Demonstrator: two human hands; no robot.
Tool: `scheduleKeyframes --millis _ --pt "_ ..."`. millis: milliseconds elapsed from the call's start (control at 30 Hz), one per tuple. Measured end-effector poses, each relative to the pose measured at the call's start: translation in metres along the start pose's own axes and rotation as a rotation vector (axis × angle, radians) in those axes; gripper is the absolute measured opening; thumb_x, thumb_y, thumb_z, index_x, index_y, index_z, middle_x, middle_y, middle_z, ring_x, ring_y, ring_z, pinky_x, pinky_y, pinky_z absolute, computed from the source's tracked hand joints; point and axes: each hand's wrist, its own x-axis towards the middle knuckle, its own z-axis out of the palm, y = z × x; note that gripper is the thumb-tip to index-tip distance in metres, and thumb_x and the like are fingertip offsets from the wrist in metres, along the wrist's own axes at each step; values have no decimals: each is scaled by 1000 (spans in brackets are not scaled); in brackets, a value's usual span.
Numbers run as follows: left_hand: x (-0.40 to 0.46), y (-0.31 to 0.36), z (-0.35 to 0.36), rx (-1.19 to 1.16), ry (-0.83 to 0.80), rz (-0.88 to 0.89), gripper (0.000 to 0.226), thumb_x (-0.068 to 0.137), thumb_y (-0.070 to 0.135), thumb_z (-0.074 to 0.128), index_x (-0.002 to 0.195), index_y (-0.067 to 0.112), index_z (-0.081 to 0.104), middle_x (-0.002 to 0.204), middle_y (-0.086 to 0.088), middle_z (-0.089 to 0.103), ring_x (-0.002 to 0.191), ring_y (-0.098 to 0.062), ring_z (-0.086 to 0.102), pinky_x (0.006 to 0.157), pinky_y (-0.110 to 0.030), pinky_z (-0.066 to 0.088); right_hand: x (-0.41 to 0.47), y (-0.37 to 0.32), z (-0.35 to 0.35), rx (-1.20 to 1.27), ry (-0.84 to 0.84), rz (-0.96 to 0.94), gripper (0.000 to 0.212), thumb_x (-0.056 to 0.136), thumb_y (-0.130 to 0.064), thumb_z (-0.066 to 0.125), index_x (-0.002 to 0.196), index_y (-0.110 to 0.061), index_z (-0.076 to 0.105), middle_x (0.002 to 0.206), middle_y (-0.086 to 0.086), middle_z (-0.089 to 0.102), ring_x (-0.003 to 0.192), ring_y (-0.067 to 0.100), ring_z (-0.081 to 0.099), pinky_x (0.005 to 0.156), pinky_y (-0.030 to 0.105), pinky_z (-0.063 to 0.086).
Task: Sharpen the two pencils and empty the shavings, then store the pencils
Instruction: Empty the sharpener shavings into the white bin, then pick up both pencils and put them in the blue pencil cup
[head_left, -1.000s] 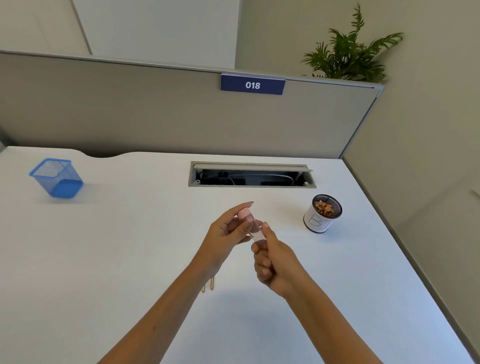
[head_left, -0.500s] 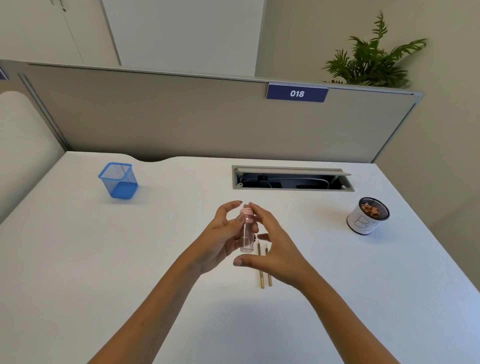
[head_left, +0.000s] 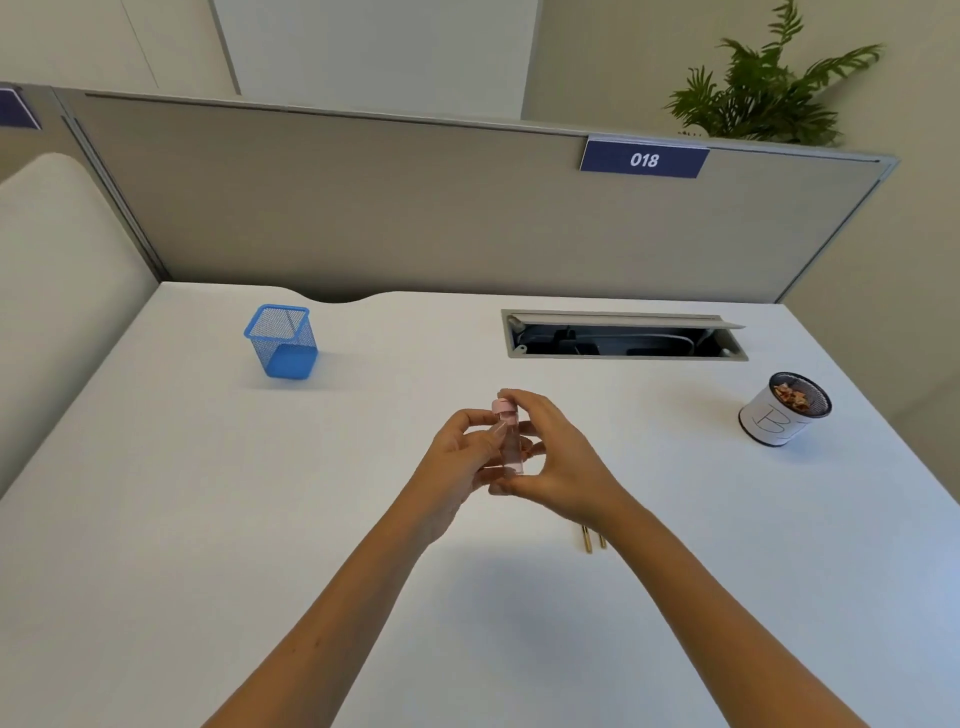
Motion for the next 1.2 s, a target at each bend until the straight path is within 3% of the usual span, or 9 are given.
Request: scheduleKeyframes --millis 233,367,467,533,700,867,1033,1133,1200 --pt "32 -46 -29 289 149 -77 27 100 31 49 116 12 59 104 -5 73 103 -23 68 84 -33 53 24 49 28 -125 -75 62 80 72 -21 79 139 -21 35 138 -5 39 101 3 54 77 12 44" --pt "50 -92 -53 946 260 22 35 100 30 46 128 13 58 132 -4 60 121 -23 56 95 -28 42 35 91 44 -177 -125 180 91 70 -23 82 143 -20 28 142 -2 38 100 6 54 84 23 44" --pt "55 -124 -75 1407 212 160 46 93 34 46 125 4 60 135 -17 58 127 -37 54 92 -49 52 39 113 51 -196 -159 222 93 70 -25 81 145 -18 26 145 -1 35 106 10 52 91 28 45" --pt "60 -137 -82 1544 212 135 54 91 40 39 126 4 60 139 -19 56 128 -39 52 92 -53 51 42 123 53 -186 -182 238 92 69 -24 81 144 -18 28 144 -1 37 115 13 51 99 34 44" --pt "62 -147 -78 1661 262 137 55 99 40 28 143 12 45 154 -11 38 142 -30 37 109 -51 34 44 134 54 -170 -185 192 82 66 -20 82 136 -13 39 129 -2 47 115 14 50 106 38 36" --pt "63 -153 -77 1683 277 109 55 100 39 25 149 16 35 160 -7 28 147 -26 26 115 -49 24 46 142 51 -105 -190 226 97 66 -35 83 145 -17 28 146 1 37 130 19 40 110 36 31" --pt "63 -154 -76 1671 290 102 54 100 39 26 150 18 33 161 -4 25 148 -24 23 116 -48 21 19 151 38 -246 332 415 65 76 -38 74 130 -14 47 128 7 51 119 29 44 102 39 36" --pt "61 -154 -75 1688 303 102 53 100 37 29 149 18 34 160 -4 27 148 -23 23 116 -48 22 -10 161 34 -290 401 701 63 75 -40 74 123 -8 48 124 11 48 116 35 43 98 43 36" --pt "62 -154 -74 1691 308 106 53 100 37 29 149 17 36 159 -5 29 147 -24 25 115 -48 24 -28 168 35 -289 396 769 61 76 -42 74 119 -5 50 120 13 49 113 36 45 94 46 40"
